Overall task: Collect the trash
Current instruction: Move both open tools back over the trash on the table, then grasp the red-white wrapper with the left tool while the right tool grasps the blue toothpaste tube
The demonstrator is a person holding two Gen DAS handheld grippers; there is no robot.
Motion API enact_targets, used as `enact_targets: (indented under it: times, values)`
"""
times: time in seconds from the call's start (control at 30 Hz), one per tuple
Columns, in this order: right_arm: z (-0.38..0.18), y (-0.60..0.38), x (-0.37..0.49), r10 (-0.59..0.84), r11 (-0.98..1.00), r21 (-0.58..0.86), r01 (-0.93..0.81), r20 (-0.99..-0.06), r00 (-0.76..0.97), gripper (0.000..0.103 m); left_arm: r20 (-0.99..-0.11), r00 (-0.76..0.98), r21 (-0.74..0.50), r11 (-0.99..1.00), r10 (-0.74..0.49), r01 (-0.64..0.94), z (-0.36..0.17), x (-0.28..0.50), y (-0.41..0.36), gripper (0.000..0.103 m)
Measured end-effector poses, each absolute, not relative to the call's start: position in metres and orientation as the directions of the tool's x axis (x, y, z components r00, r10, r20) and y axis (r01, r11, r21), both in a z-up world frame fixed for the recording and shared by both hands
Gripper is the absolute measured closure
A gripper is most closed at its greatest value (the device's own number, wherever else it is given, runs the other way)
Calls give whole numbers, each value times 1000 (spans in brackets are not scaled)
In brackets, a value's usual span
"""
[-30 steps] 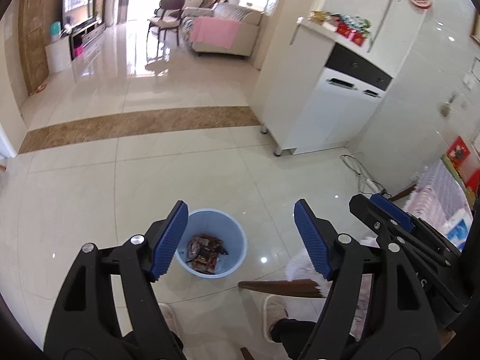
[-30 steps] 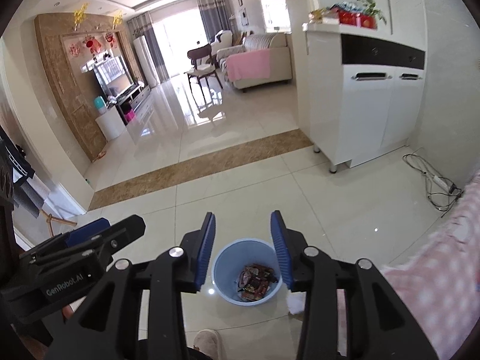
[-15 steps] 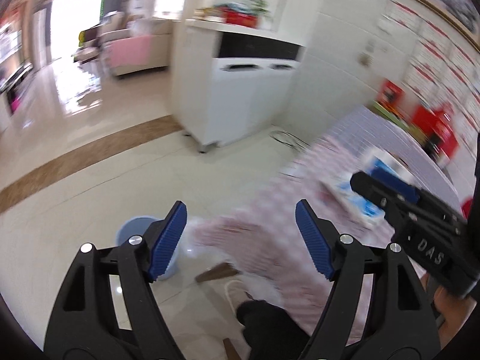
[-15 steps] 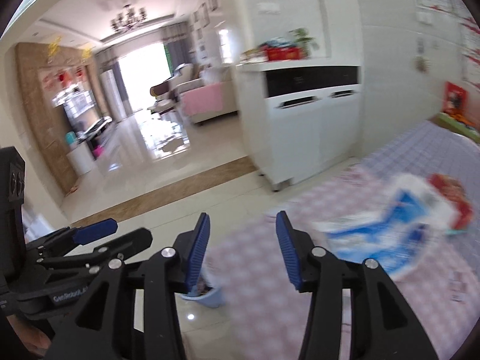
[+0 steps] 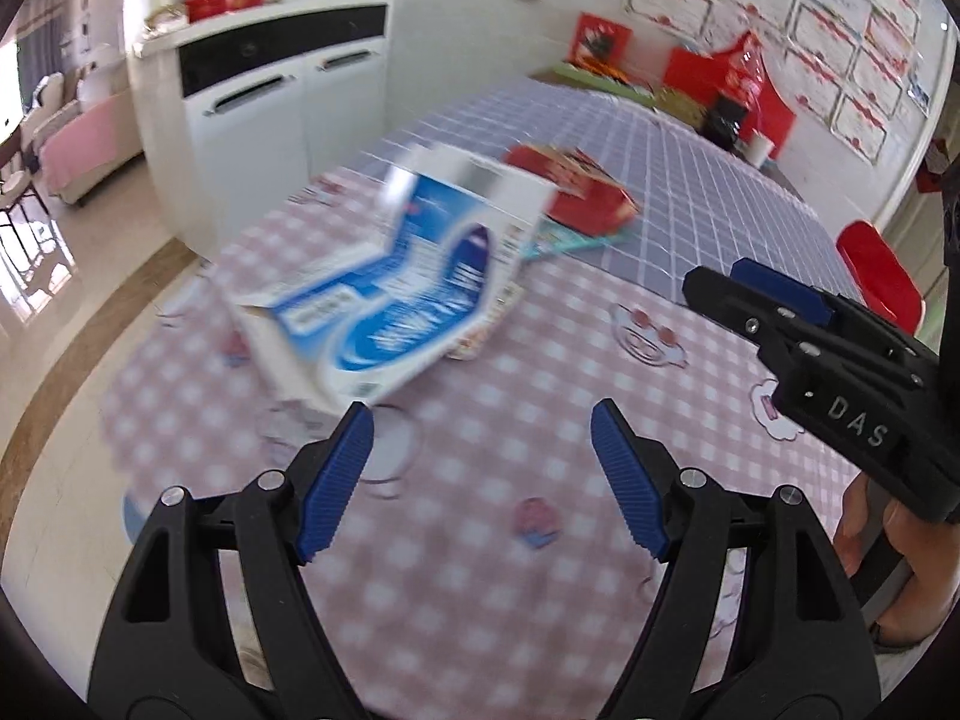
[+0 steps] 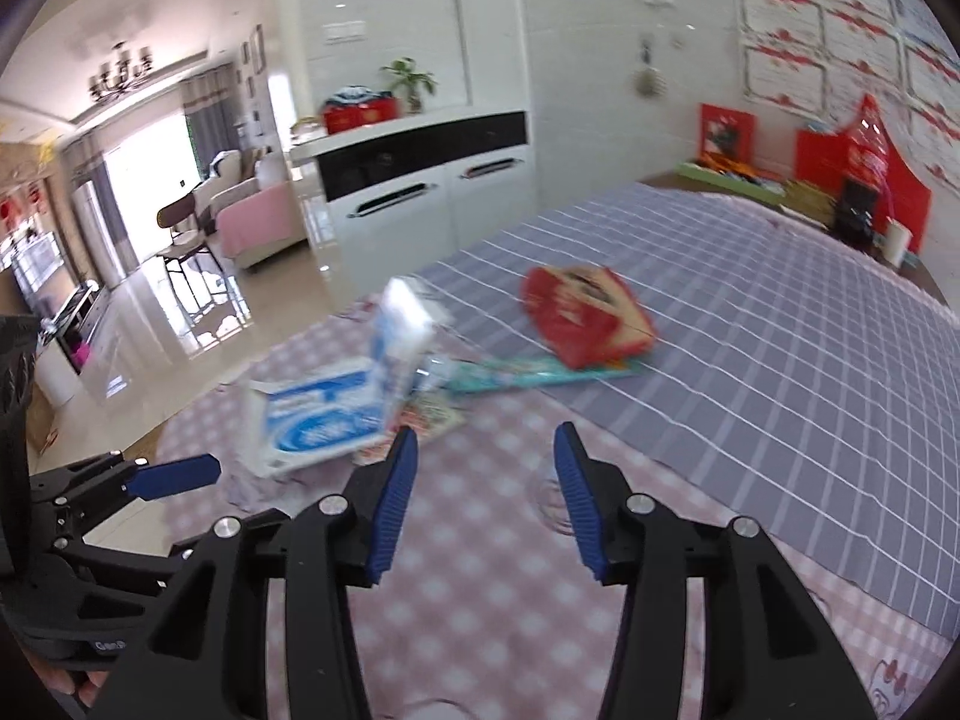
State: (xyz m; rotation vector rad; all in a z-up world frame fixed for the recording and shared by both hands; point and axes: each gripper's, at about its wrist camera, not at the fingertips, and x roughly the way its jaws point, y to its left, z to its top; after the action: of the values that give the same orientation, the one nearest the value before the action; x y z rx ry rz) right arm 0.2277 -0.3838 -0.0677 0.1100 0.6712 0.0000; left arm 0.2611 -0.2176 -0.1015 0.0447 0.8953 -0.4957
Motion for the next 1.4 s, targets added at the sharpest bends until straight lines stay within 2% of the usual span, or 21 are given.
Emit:
enact_targets:
  times: [0.43, 0.9, 1.13, 1.17, 1.23, 1.3, 1.4]
  values:
    - [-96, -419, 248, 73, 983, 174, 58, -659, 748, 53, -828, 468, -132, 918, -309, 374, -143, 297, -251, 29]
    - [-110, -426, 265, 94, 979, 194, 58, -691, 717, 49, -826, 495, -99, 935, -268, 341, -148, 344, -258, 29]
    - [-115, -426, 275, 94, 979, 194, 64, -707, 701, 49, -826, 498, -46, 913, -262, 404, -151, 348, -273, 29]
    - [-116, -425, 277, 93, 979, 192, 65, -710, 698, 49, -826, 502, -30, 909, -256, 415, -152, 347, -276, 31]
    - [-118, -423, 280, 95, 979, 192, 64, -716, 692, 49, -821, 519, 6, 905, -239, 425, -151, 345, -281, 44]
    - [-120, -421, 284, 98, 979, 193, 63, -721, 686, 49, -820, 510, -7, 897, -258, 442, -149, 344, -282, 71]
    - [-124, -416, 289, 105, 979, 197, 60, -727, 678, 49, -822, 502, -16, 890, -271, 455, -148, 345, -282, 77]
